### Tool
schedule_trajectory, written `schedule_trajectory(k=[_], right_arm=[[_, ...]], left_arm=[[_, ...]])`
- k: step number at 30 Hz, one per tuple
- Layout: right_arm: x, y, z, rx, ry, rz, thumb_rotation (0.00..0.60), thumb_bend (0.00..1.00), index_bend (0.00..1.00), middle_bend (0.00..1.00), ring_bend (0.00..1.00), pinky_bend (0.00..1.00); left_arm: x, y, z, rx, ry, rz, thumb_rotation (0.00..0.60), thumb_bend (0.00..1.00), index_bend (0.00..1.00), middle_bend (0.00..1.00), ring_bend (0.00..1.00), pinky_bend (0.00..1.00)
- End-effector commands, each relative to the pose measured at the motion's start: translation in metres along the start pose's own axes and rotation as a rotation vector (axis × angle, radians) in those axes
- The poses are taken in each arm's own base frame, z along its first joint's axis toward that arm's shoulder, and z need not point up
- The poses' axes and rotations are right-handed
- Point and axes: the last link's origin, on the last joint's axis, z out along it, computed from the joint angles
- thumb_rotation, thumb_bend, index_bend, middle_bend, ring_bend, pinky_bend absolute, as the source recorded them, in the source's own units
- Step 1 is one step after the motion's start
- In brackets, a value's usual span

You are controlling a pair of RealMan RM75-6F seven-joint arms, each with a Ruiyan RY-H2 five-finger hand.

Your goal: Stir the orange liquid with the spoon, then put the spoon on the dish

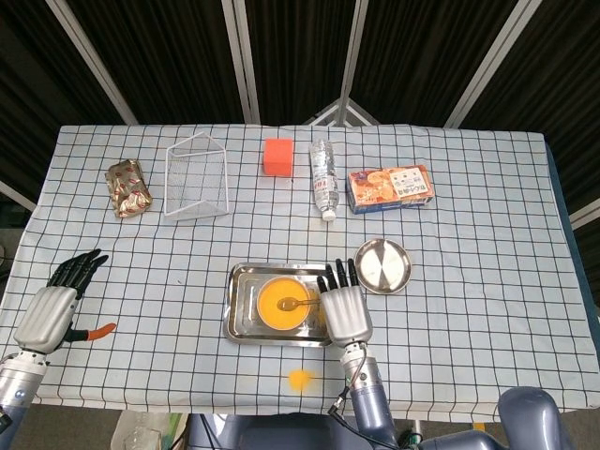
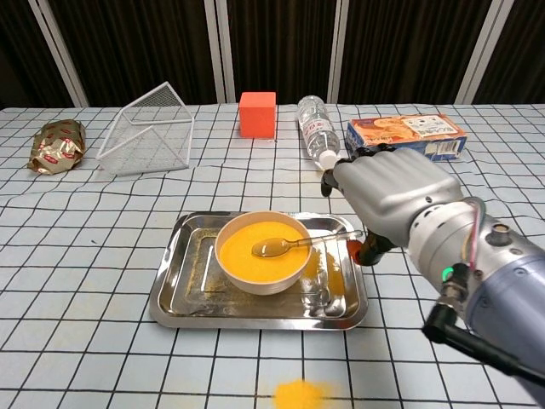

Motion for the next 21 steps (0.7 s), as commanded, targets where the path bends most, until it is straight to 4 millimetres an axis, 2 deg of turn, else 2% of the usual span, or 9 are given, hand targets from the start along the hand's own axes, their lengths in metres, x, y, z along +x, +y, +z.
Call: schedule_trajectory(k=[1, 3, 8, 21], right_arm=[[0.004, 0.010, -0.010, 0.013, 0.013, -0.029, 0.600, 0.39, 0.37, 0.14, 0.00, 0.00], [0.007, 0.013, -0.012, 0.026, 0.025, -0.037, 0.600, 0.38, 0.42, 0.14, 0.00, 0.00], [0.011, 0.012, -0.010, 0.039, 0.026, -0.001, 0.600, 0.38, 0.46, 0.14, 0.00, 0.00], [0.005, 0.008, 0.013, 0.017, 0.020, -0.002, 0.600, 0.38, 0.46, 0.14, 0.00, 0.00]], left_arm=[[0.000, 0.000, 0.000, 0.001, 0.000, 0.004, 0.600, 0.00, 0.00, 0.00, 0.00, 0.02], [-0.001, 0.000, 0.000, 0.001, 0.001, 0.008, 0.600, 0.00, 0.00, 0.00, 0.00, 0.02], [-0.001, 0.001, 0.000, 0.006, 0.003, 0.013, 0.600, 0.00, 0.00, 0.00, 0.00, 0.02], [-0.001, 0.000, 0.001, 0.008, 0.000, 0.009, 0.600, 0.00, 0.00, 0.00, 0.00, 0.02]])
